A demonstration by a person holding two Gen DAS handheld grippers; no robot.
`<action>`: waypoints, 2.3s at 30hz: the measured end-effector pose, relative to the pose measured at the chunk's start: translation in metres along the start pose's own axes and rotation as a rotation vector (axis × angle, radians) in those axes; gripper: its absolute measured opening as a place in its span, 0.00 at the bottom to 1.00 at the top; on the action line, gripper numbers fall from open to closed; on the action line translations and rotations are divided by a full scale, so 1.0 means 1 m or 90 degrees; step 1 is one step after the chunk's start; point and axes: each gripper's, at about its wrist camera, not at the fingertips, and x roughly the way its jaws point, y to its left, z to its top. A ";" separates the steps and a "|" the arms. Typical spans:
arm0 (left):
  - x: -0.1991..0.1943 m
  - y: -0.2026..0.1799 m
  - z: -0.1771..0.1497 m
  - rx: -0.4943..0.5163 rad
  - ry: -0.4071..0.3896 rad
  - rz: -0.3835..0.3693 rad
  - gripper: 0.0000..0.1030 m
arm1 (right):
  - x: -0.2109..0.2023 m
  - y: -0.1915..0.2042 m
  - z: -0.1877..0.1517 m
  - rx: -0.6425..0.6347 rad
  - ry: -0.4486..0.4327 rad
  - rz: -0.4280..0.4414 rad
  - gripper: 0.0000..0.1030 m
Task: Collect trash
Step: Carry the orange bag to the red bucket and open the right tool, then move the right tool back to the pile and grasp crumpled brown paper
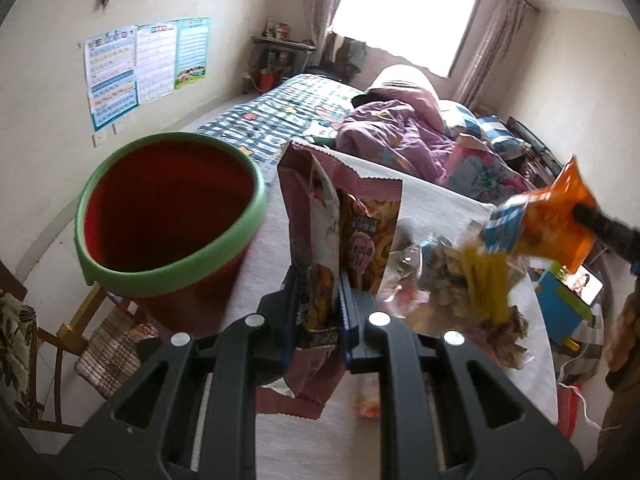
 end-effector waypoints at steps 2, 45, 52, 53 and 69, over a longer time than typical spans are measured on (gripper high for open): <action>0.000 0.009 0.002 -0.005 -0.006 0.012 0.16 | 0.007 0.005 0.009 0.005 -0.010 0.015 0.18; 0.032 0.122 0.064 -0.111 -0.050 0.076 0.55 | 0.165 0.132 0.052 -0.022 0.061 0.106 0.64; 0.039 0.066 0.037 -0.083 0.003 0.007 0.56 | 0.112 0.087 0.045 0.000 0.016 0.042 0.65; 0.039 0.058 0.032 -0.077 0.007 -0.002 0.57 | 0.106 0.080 0.043 0.005 0.014 0.034 0.65; 0.034 -0.063 -0.042 0.053 0.124 -0.109 0.61 | 0.041 -0.023 -0.032 0.111 0.069 -0.046 0.66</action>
